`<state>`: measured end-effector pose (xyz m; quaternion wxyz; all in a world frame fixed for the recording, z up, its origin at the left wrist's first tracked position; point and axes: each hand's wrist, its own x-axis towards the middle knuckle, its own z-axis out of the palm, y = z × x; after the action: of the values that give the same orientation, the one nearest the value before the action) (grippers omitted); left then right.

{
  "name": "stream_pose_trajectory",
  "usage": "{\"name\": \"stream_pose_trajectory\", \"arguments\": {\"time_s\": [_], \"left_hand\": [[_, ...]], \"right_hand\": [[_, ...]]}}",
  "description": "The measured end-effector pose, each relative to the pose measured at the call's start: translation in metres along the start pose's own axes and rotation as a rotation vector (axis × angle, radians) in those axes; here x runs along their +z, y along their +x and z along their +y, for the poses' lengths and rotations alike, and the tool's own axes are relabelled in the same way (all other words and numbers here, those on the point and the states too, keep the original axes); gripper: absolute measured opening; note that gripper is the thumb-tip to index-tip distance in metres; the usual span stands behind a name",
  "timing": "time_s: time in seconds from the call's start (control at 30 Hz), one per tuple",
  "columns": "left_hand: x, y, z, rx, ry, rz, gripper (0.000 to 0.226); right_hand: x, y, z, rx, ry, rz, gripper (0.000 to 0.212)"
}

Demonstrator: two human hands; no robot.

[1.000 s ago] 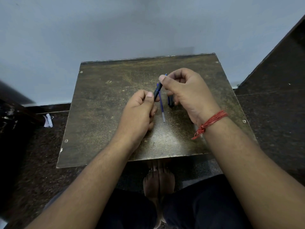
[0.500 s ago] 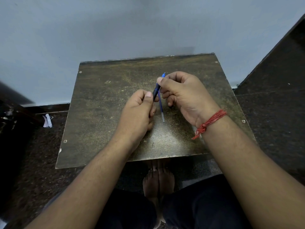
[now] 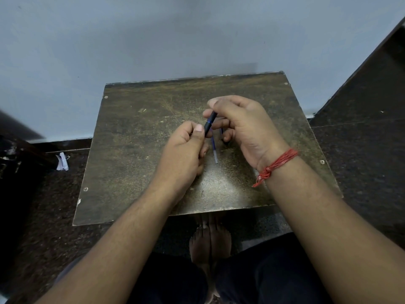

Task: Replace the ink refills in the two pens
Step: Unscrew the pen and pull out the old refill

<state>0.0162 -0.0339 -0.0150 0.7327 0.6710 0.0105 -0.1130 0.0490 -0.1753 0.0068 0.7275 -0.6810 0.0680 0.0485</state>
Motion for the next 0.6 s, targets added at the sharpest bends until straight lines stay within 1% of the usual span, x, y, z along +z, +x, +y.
{"name": "stream_pose_trajectory", "arguments": {"time_s": [0.1, 0.23, 0.4, 0.53, 0.6], "left_hand": [[0.001, 0.0, 0.001, -0.004, 0.0, -0.001, 0.03], [0.002, -0.002, 0.003, -0.015, 0.014, 0.008, 0.033], [0.003, -0.002, 0.003, -0.019, 0.013, 0.01, 0.027], [0.002, -0.002, 0.0, -0.013, 0.041, 0.001, 0.032], [0.003, -0.002, 0.0, -0.007, 0.037, -0.001, 0.031]], "right_hand": [[0.002, 0.0, 0.004, -0.036, -0.121, 0.055, 0.024], [0.001, -0.001, 0.005, -0.033, -0.112, 0.054, 0.019], [-0.001, -0.002, 0.001, 0.033, -0.003, 0.004, 0.01], [-0.004, -0.003, -0.005, 0.088, 0.167, -0.036, 0.02], [-0.005, -0.003, -0.005, 0.101, 0.182, -0.02, 0.02]]}}
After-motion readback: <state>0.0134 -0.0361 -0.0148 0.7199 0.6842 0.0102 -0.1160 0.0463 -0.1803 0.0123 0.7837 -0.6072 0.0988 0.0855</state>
